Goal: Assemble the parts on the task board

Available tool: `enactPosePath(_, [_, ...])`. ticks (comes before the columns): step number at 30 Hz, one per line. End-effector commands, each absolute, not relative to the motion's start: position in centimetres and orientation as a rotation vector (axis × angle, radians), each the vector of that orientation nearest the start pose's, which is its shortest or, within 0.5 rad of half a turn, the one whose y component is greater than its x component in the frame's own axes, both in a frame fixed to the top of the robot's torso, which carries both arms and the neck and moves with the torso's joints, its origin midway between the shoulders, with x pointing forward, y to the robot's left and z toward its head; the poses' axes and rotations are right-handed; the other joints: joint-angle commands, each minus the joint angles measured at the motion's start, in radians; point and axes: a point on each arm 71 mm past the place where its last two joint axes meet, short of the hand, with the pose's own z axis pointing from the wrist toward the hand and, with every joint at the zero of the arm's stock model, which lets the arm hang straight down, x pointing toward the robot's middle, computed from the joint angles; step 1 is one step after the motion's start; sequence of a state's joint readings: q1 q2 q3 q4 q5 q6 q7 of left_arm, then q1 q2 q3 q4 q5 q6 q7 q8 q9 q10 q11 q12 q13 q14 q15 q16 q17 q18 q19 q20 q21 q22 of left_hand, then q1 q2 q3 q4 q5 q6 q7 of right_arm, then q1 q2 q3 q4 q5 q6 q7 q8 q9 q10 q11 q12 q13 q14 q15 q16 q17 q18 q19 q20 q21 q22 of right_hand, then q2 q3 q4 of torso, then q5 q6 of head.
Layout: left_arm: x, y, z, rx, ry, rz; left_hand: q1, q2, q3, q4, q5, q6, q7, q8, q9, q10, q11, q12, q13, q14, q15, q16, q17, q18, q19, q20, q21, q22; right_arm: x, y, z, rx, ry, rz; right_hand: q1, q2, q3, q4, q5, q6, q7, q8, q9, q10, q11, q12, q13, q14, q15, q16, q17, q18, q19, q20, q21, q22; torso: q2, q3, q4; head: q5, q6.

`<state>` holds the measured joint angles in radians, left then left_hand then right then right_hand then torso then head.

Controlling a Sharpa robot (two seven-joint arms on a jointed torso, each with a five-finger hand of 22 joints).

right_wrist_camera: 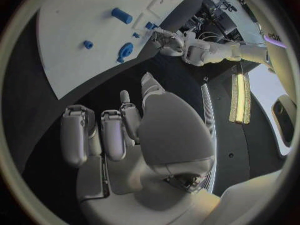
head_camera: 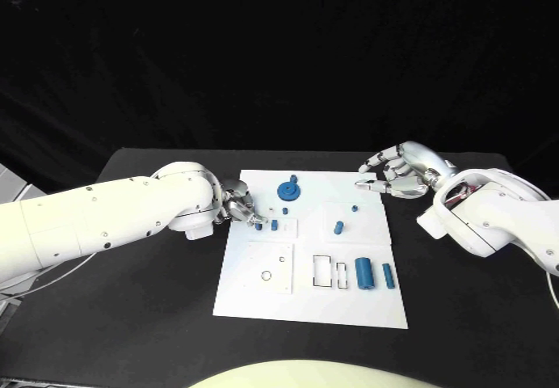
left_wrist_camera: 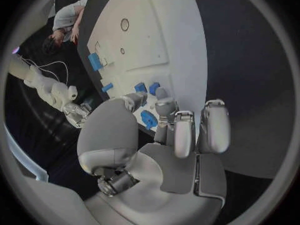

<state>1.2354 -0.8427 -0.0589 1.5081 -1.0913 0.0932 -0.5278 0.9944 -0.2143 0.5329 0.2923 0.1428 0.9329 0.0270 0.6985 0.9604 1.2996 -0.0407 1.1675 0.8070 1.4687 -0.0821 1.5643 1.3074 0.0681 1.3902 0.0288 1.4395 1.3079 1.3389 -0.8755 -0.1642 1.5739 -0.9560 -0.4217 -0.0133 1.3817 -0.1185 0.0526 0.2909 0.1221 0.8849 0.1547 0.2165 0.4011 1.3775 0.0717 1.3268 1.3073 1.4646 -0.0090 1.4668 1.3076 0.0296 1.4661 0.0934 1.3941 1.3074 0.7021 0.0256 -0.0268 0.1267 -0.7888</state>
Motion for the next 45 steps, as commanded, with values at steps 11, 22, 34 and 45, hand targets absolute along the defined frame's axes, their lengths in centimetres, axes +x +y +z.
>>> enactPosePath(11, [48.7,22.7,-21.0,-0.304,2.228,-0.439,-0.031,0.01,-0.069,-0.001,0.002,-0.006,0.002,-0.002,0.003,-0.003,0.003,-0.004,-0.004,0.101,-0.005,0.005,0.261,-0.007,0.005,0.0,0.0,0.006,48.5,-20.7,-15.9,0.223,1.662,0.897,-0.005,0.01,-0.007,0.0,0.007,-0.007,-0.003,0.007,-0.002,0.002,-0.003,0.005,0.076,0.055,0.002,-0.007,0.059,0.012,0.028,0.003,-0.001,0.155,0.0,0.0015,-0.0006,0.002,0.001])
enactPosePath(22, [49.1,24.2,-20.2,-0.355,2.22,-0.467,0.08,0.025,-0.07,-0.011,0.008,-0.02,0.005,-0.018,-0.003,-0.016,0.006,-0.012,-0.015,0.1,-0.003,0.003,0.256,-0.005,-0.002,0.002,-0.007,-0.003,48.5,-20.8,-15.9,0.225,1.662,0.896,-0.005,0.01,-0.007,0.0,0.007,-0.008,-0.003,0.008,-0.002,0.002,-0.003,0.005,0.076,0.055,0.002,-0.008,0.059,0.011,0.028,0.003,0.0,0.155,0.0,0.0017,-0.0001,0.003,0.003])
enactPosePath(34, [48.6,24.3,-20.5,-0.37,2.307,-0.544,0.329,0.045,0.11,-0.102,0.001,-0.044,0.035,-0.162,-0.124,-0.05,0.029,-0.043,-0.052,0.094,0.017,-0.007,0.238,0.002,-0.03,0.016,-0.029,-0.035,48.5,-20.8,-15.9,0.225,1.663,0.896,-0.004,0.011,-0.007,-0.001,0.008,-0.008,-0.003,0.008,-0.002,0.003,-0.003,0.007,0.077,0.055,0.002,-0.007,0.06,0.011,0.029,0.003,0.002,0.156,0.001,0.0009,0.0002,0.005,0.002])
enactPosePath(45, [48.4,24.6,-20.9,-0.391,2.36,-0.596,0.326,0.056,0.132,-0.127,-0.087,-0.028,0.041,-0.187,-0.15,-0.049,0.037,-0.044,-0.054,0.095,0.025,-0.005,0.243,0.003,-0.032,0.026,-0.03,-0.034,48.5,-20.8,-15.9,0.228,1.663,0.893,-0.003,0.011,-0.006,-0.001,0.008,-0.007,-0.003,0.008,-0.002,0.004,-0.003,0.007,0.077,0.055,0.002,-0.007,0.061,0.011,0.029,0.003,0.001,0.156,0.001,0.0005,-0.0001,0.007,0.002])
